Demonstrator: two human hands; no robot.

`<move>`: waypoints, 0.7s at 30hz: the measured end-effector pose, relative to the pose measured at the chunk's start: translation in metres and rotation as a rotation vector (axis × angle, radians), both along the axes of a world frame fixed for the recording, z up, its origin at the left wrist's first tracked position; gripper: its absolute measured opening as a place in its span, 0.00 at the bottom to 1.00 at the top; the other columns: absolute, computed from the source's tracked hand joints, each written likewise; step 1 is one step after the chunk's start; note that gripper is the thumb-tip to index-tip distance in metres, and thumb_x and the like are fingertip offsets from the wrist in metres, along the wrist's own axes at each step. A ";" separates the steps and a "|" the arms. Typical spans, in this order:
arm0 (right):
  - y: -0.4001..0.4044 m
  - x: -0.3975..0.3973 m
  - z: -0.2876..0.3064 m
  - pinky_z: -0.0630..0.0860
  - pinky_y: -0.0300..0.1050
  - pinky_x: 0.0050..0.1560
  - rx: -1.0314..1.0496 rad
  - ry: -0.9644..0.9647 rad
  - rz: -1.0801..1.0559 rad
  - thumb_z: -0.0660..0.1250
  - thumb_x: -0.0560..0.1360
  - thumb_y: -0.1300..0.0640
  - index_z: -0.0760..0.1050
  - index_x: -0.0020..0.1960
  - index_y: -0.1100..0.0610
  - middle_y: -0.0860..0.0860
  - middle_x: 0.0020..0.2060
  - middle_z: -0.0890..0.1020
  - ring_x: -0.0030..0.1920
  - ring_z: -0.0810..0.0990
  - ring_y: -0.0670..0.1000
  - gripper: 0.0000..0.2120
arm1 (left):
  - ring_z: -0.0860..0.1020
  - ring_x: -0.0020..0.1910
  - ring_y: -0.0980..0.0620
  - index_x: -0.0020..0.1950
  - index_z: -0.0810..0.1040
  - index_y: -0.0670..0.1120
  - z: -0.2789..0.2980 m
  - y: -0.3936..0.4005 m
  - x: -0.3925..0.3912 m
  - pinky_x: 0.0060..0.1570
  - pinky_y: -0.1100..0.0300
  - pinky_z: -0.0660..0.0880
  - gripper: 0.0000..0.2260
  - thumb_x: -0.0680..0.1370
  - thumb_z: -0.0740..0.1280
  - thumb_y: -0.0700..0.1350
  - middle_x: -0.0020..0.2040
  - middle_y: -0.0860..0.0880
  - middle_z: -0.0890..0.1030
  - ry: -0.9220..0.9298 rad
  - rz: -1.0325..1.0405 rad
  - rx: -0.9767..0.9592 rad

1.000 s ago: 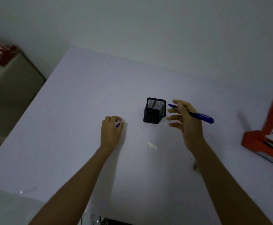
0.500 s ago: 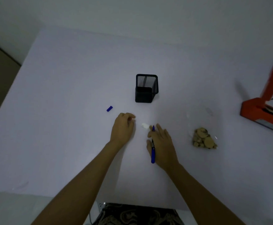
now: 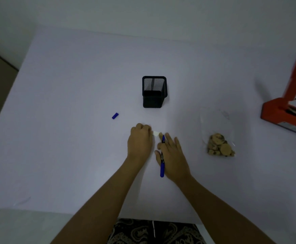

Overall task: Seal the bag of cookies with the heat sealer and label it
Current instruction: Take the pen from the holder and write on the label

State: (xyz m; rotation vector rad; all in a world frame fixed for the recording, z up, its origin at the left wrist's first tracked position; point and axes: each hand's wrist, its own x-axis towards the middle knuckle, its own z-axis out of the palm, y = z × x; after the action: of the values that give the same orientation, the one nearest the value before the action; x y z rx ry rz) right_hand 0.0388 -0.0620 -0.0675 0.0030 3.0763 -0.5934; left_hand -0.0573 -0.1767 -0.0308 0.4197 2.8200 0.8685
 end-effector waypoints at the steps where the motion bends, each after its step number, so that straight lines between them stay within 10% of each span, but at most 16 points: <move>1: 0.000 0.000 -0.001 0.58 0.58 0.73 0.002 -0.003 -0.002 0.59 0.79 0.51 0.75 0.51 0.57 0.60 0.67 0.74 0.71 0.69 0.59 0.11 | 0.75 0.47 0.45 0.52 0.79 0.39 0.002 0.003 0.002 0.43 0.55 0.77 0.08 0.80 0.61 0.40 0.49 0.40 0.79 -0.011 0.013 -0.004; 21: 0.001 0.001 -0.003 0.59 0.57 0.74 0.016 -0.015 -0.010 0.58 0.79 0.50 0.75 0.56 0.56 0.58 0.70 0.72 0.73 0.65 0.56 0.13 | 0.75 0.43 0.50 0.47 0.77 0.39 0.003 0.023 -0.008 0.42 0.63 0.71 0.05 0.78 0.64 0.40 0.47 0.40 0.79 -0.228 0.132 0.029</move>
State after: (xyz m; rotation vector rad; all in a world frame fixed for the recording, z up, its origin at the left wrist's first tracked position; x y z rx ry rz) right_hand 0.0398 -0.0609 -0.0706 0.0229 3.0682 -0.5663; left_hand -0.0649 -0.1538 -0.0278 0.1285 2.6506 0.9193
